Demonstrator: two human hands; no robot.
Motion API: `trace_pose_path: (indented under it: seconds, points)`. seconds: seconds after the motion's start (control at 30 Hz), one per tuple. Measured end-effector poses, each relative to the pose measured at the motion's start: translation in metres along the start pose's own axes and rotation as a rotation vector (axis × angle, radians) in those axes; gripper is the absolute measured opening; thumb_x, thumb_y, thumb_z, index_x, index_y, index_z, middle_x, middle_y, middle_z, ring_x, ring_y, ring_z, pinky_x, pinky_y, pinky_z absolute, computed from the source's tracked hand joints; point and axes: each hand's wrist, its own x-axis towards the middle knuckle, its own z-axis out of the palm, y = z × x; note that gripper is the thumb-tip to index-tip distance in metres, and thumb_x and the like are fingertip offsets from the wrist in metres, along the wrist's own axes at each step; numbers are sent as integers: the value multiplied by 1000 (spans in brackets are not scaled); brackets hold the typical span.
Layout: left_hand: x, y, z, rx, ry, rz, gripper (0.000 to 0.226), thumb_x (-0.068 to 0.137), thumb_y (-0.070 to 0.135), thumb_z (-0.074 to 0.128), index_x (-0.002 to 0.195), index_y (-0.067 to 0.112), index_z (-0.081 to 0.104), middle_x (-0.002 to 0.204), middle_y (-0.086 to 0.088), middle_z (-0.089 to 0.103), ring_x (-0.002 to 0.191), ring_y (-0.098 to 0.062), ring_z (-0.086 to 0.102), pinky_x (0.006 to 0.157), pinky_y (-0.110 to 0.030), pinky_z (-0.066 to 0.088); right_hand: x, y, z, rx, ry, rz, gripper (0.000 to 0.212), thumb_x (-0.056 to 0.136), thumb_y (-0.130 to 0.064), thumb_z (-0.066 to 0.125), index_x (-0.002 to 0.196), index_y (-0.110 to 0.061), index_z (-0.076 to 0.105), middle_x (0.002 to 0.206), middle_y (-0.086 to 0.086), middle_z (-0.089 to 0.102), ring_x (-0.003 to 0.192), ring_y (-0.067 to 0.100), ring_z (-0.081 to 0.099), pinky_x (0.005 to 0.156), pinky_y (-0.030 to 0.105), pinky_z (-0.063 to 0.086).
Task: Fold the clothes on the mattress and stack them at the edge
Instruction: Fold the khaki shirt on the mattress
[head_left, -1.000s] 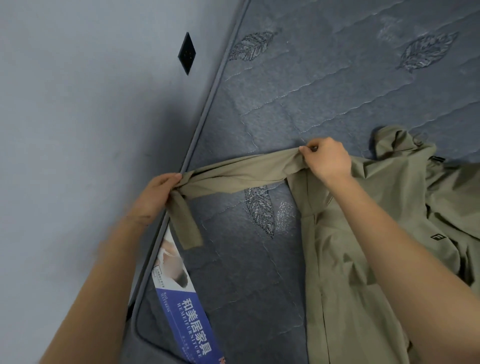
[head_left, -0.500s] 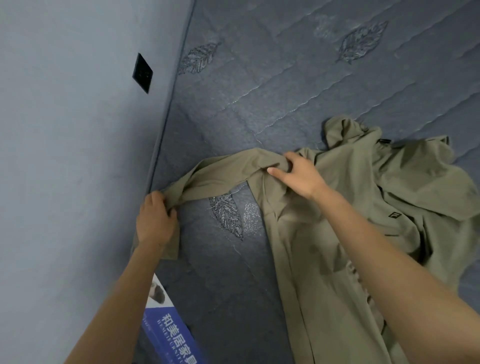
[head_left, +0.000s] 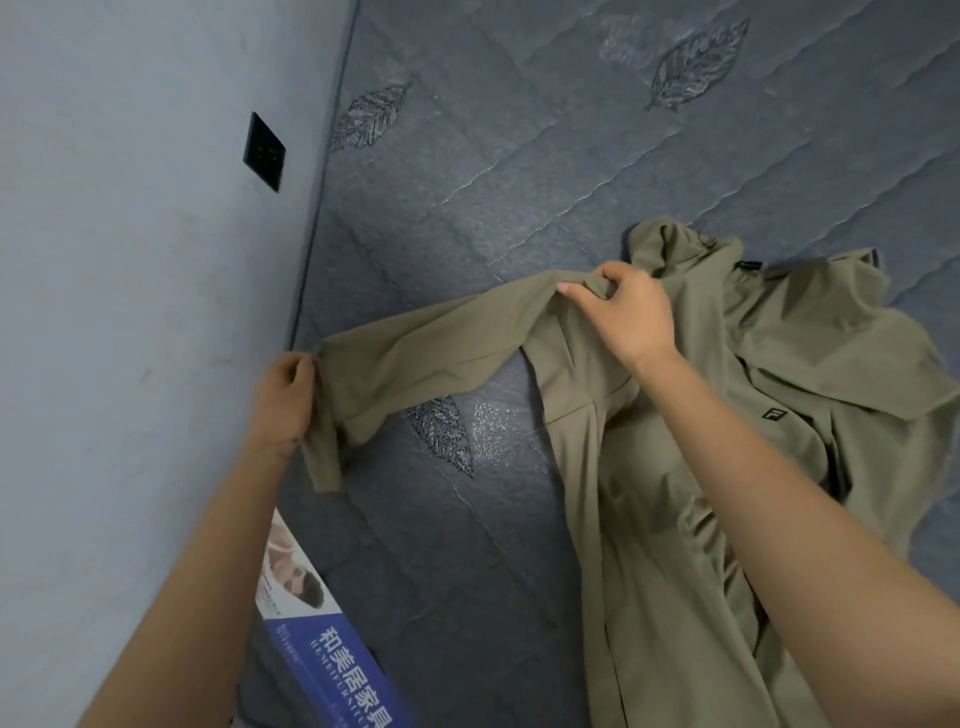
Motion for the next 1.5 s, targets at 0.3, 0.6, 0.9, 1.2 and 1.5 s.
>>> trace_pose_path:
  seconds: [0.3,0.6,0.9,1.2,1.5]
  points:
    - [-17,-3,26,549,39,29,40,87,19,63,117,-1,46,121,-23,49,111,-40,46,85,-47,39,-6,0,14,29,-105,159,44,92,-52,52,105,-10,59,99,8,65,100,28,58,87,39,46]
    - [2,-6,1,30,220,-46,19,90,0,42,90,0,61,87,-22,59,82,-24,51,79,-39,42,-2,-1,2,239,-98,61,16,88,-20,66,81,-7,59,70,-1,53,70,13,48,69,27,38]
    - [-21,23,27,409,162,470,33,90,-4,52,122,1,60,122,-26,55,110,-45,52,93,-51,40,-11,11,-6,-72,-16,-74,48,86,-28,68,131,-18,53,125,5,54,118,24,47,101,32,34]
    - [-87,98,128,433,-116,689,44,97,17,52,141,18,47,151,-12,35,142,-32,28,116,-54,15,-44,62,-62,-339,161,-97,63,87,-56,58,138,-21,49,146,5,42,138,27,31,114,40,18]
    - [-142,177,217,478,-216,850,44,98,21,49,142,19,45,155,-14,27,146,-31,17,119,-52,9,-59,153,-155,-280,157,63,63,92,-42,59,146,-17,37,155,10,28,146,28,16,119,45,11]
